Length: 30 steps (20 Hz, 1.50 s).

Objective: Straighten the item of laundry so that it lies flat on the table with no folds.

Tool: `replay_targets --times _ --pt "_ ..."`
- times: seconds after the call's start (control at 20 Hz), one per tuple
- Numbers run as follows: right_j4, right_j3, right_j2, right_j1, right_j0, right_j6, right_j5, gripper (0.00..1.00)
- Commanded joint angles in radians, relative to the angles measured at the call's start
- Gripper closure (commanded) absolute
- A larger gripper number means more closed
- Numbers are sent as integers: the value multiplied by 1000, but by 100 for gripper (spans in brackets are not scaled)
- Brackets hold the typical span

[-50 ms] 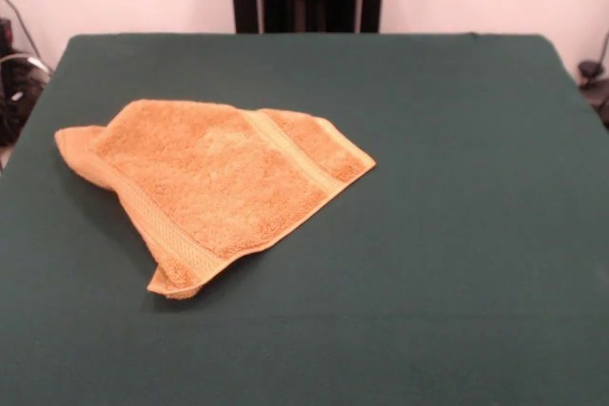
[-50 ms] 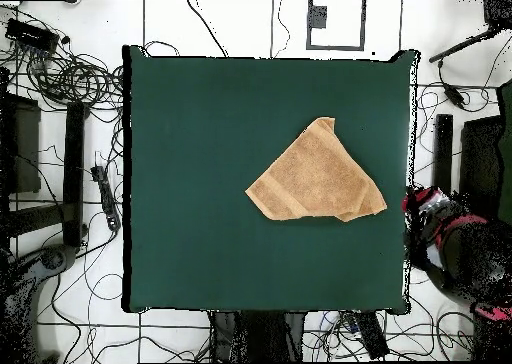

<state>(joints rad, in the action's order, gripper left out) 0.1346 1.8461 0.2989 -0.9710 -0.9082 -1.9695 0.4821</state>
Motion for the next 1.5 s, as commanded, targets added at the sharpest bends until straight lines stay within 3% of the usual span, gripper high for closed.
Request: replay_targets --times 0.05,0.8,1.25,1.5 --pt "41 156 197 84 3 118 -26 0" --pt "49 242 240 155 -9 -38 -223 0" --pt "73 173 263 204 -13 -8 -248 0" --pt "72 155 233 224 12 -48 -266 0"
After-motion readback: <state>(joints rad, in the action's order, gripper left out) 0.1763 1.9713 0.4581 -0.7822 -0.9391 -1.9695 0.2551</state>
